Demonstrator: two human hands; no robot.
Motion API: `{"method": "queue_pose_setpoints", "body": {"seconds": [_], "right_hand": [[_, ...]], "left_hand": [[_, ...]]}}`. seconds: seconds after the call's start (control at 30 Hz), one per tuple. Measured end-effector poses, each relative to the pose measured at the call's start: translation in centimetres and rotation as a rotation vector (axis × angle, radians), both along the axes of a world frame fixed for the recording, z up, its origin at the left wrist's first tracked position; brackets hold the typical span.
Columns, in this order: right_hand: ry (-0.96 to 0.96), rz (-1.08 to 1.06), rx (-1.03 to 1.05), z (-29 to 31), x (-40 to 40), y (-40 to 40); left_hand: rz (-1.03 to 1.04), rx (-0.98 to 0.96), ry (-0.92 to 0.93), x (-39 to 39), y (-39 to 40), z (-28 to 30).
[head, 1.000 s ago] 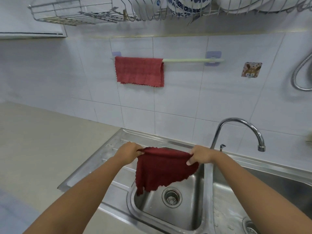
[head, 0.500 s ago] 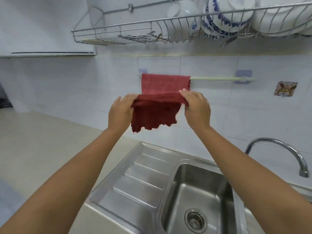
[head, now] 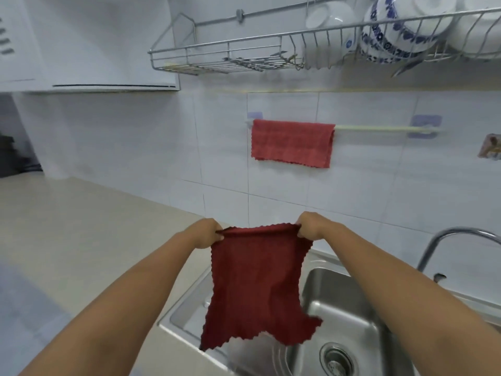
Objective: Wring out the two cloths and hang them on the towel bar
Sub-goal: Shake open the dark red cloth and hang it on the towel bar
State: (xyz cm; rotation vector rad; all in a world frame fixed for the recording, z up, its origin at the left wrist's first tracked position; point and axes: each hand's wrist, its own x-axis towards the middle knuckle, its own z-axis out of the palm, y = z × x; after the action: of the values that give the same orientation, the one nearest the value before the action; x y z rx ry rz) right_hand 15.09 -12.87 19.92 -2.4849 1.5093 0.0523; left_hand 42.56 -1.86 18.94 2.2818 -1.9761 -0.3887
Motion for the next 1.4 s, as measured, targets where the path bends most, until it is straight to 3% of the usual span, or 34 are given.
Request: {"method": "queue_pose_setpoints", "body": {"seconds": [0.07, 0.13, 0.23, 0.27, 0.3, 0.33, 0.43, 0.47, 0.57, 0.77, 0.9, 1.1, 1.23, 1.4], "right_hand": [[-0.065, -0.049, 0.021, 0.5, 0.8, 0.1], [-0.343, -0.122, -0.067, 2.7, 1.7, 0.1], [-0.845, -0.177, -0.53, 6.7, 3.1, 1.5], [-0.896, -0.142, -0.734, 7.3, 3.2, 1.7], [-0.848, -0.084, -0.866, 7.7, 3.1, 1.8], [-0.689, -0.02, -0.833, 7.8, 2.8, 1.5], [-0.004, 0.061, -0.043, 5.9, 2.1, 0.7], [0.099, 0.057, 0.091, 5.0, 2.0, 0.6], [0.102, 0.05, 0.06, 3.4, 1.8, 0.1], [-0.362, -0.132, -0.261, 2.9, 0.6, -0.5], [-0.261, -0.162, -0.193, 1.6, 0.8, -0.9], [-0.513, -0.207, -0.099, 1.2, 0.1, -1.5], [-0.6, -0.169, 0.064, 1.8, -1.3, -1.9], [-0.813, -0.192, 0.328, 3.4, -5.0, -2.2]], "left_hand": [[0.032, -0.038, 0.022, 0.4, 0.0, 0.9], [0.117, -0.31, 0.067, 0.9, -0.3, 3.0], [0.153, -1.001, -0.008, 1.0, -0.2, 7.1], [0.094, -1.167, -0.142, 1.1, -0.2, 7.8], [0.031, -1.176, -0.283, 1.5, -0.4, 7.9], [-0.052, -1.005, -0.352, 2.0, -0.5, 7.7], [-0.094, 0.036, -0.148, 2.8, -0.5, 5.5], [-0.079, 0.17, -0.084, 2.7, -0.5, 4.7], [-0.049, 0.083, -0.034, 2.1, -1.4, 3.1], [0.1, -0.435, 0.052, 1.0, -1.9, 1.9], [0.07, -0.357, -0.041, 0.6, -2.3, 0.7], [0.051, -0.364, 0.039, 1.0, -3.5, 1.2], [0.055, -0.426, 0.093, 1.1, -3.9, 2.2], [0.015, -0.348, 0.154, 1.4, -4.6, 2.9]]}}
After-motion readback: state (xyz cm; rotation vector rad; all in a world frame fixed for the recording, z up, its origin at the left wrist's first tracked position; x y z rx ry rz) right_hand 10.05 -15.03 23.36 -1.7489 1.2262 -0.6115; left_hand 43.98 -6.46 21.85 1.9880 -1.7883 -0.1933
